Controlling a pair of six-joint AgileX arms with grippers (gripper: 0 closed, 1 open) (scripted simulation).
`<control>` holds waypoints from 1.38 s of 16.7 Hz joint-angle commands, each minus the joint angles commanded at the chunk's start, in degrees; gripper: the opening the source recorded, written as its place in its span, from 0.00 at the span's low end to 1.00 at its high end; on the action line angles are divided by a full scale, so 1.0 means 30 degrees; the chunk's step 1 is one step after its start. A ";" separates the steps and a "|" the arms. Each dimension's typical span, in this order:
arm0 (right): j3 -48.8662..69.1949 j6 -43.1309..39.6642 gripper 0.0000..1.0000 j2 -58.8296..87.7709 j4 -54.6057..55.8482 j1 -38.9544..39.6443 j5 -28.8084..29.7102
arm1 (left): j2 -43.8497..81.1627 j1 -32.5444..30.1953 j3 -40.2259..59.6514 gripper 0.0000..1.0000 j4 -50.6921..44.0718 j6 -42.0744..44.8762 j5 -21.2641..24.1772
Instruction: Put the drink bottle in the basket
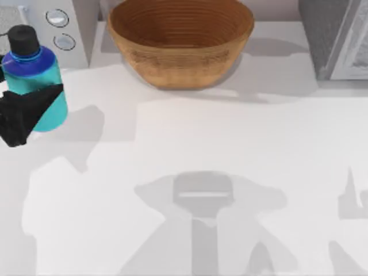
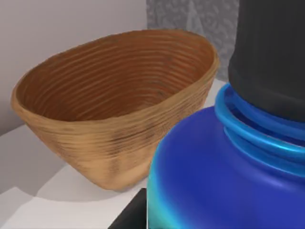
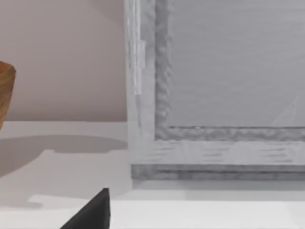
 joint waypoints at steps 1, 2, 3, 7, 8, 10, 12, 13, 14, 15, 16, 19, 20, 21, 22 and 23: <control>0.0000 0.0000 1.00 0.0000 0.0000 0.0000 0.0000 | 0.1605 -0.0685 0.1783 0.00 0.0207 -0.0391 -0.0603; 0.0000 0.0000 1.00 0.0000 0.0000 0.0000 0.0000 | 0.3222 -0.1397 0.3611 0.00 0.0417 -0.0793 -0.1233; 0.0000 0.0000 1.00 0.0000 0.0000 0.0000 0.0000 | 0.4824 -0.2126 0.5451 0.00 0.0630 -0.1201 -0.1883; 0.0000 0.0000 1.00 0.0000 0.0000 0.0000 0.0000 | 1.0663 -0.5016 1.2279 0.00 0.1441 -0.2792 -0.4586; 0.0000 0.0000 1.00 0.0000 0.0000 0.0000 0.0000 | 1.1873 -0.5669 1.3680 0.00 0.1619 -0.3141 -0.5226; 0.0000 0.0000 1.00 0.0000 0.0000 0.0000 0.0000 | 1.3842 -0.6803 1.5932 0.00 0.1925 -0.3741 -0.6375; 0.0000 0.0000 1.00 0.0000 0.0000 0.0000 0.0000 | 1.5106 -0.7604 1.7353 0.00 0.2138 -0.4166 -0.7240; 0.0000 0.0000 1.00 0.0000 0.0000 0.0000 0.0000 | 1.5475 -0.7852 1.7767 0.00 0.2203 -0.4295 -0.7513; 0.0000 0.0000 1.00 0.0000 0.0000 0.0000 0.0000 | 1.5668 -0.7985 1.7985 0.00 0.2239 -0.4362 -0.7657; 0.0000 0.0000 1.00 0.0000 0.0000 0.0000 0.0000 | 1.5695 -0.8004 1.8016 0.00 0.2244 -0.4371 -0.7678; 0.0000 0.0000 1.00 0.0000 0.0000 0.0000 0.0000 | 1.5695 -0.8004 1.8016 0.00 0.2244 -0.4371 -0.7678; 0.0000 0.0000 1.00 0.0000 0.0000 0.0000 0.0000 | 1.5691 -0.7959 1.7974 0.00 0.2261 -0.4325 -0.7665; 0.0000 0.0000 1.00 0.0000 0.0000 0.0000 0.0000 | 1.5950 -0.8084 1.8236 0.00 0.2357 -0.4352 -0.7767; 0.0000 0.0000 1.00 0.0000 0.0000 0.0000 0.0000 | 1.6395 -0.8208 1.8641 0.00 0.2464 -0.4387 -0.7898; 0.0000 0.0000 1.00 0.0000 0.0000 0.0000 0.0000 | 1.6974 -0.8325 1.9116 0.00 0.2561 -0.4425 -0.8039; 0.0000 0.0000 1.00 0.0000 0.0000 0.0000 0.0000 | 1.7674 -0.8444 1.9599 0.00 0.2662 -0.4447 -0.8161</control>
